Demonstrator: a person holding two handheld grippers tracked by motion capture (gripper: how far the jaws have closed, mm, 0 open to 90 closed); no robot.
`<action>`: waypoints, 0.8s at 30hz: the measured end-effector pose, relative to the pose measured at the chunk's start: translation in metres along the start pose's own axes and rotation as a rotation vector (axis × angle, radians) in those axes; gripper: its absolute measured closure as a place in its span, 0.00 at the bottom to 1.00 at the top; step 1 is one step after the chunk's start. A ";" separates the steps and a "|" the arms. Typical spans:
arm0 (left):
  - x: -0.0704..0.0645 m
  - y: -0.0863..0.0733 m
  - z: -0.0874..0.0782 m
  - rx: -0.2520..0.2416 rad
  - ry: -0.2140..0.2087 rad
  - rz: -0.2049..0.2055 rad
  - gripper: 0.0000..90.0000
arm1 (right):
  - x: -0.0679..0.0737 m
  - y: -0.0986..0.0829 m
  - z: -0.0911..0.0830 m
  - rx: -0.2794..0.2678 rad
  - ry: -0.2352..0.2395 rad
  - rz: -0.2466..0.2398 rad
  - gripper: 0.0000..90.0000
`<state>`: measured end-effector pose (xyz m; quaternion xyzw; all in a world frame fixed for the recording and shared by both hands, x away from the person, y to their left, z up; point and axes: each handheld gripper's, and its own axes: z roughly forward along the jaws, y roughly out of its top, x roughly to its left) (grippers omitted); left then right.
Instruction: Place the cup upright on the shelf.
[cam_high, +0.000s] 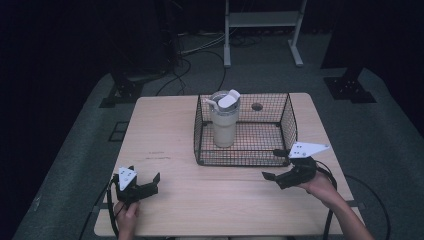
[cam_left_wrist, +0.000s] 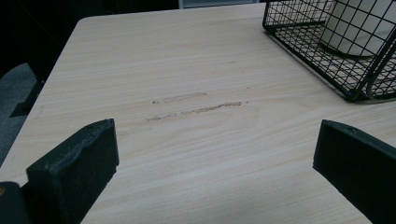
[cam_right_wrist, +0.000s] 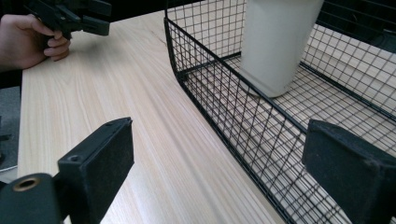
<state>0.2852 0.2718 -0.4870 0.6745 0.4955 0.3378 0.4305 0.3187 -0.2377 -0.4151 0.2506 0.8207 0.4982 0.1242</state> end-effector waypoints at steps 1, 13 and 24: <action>0.000 0.000 0.000 0.000 0.000 0.000 0.00 | 0.000 -0.001 0.000 -0.002 0.002 0.005 0.09; 0.000 0.000 0.000 0.001 0.000 0.002 0.00 | 0.006 -0.025 -0.009 -0.020 0.001 0.029 0.09; 0.000 0.000 0.000 0.003 0.001 0.003 0.00 | 0.006 -0.043 -0.016 -0.012 -0.032 0.047 0.10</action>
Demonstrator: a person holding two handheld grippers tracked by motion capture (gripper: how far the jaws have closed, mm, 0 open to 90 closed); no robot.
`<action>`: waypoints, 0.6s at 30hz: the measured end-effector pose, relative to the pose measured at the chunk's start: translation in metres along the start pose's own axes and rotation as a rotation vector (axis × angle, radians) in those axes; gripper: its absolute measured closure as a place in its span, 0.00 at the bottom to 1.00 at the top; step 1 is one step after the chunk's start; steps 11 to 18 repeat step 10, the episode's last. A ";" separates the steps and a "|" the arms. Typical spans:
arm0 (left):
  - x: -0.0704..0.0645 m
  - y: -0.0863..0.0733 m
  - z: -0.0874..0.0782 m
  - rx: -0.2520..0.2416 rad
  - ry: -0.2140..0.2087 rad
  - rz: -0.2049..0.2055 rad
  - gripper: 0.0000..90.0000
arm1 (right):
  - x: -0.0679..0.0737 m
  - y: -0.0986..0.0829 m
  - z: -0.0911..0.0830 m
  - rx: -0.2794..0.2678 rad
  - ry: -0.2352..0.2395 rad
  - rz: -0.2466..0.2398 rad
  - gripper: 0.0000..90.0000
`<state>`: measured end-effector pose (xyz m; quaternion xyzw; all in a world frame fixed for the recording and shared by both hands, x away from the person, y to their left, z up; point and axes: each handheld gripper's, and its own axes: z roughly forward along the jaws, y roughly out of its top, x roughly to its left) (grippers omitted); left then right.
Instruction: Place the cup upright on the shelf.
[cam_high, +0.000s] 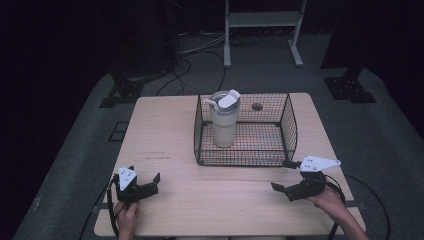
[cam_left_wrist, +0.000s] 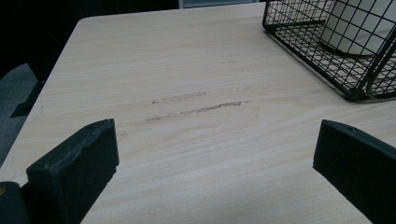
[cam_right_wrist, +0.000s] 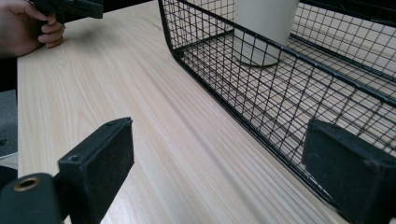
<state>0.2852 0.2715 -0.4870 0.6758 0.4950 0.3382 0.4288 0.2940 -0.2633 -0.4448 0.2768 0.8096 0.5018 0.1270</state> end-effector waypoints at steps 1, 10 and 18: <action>0.000 0.000 0.000 0.000 0.000 0.000 0.00 | 0.000 -0.002 -0.001 0.000 -0.004 0.001 0.10; 0.000 0.000 0.001 0.002 0.000 -0.003 0.00 | 0.003 -0.019 0.000 0.016 -0.029 0.010 0.10; 0.000 0.000 0.001 0.002 0.000 -0.003 0.00 | 0.003 -0.019 0.000 0.016 -0.029 0.010 0.10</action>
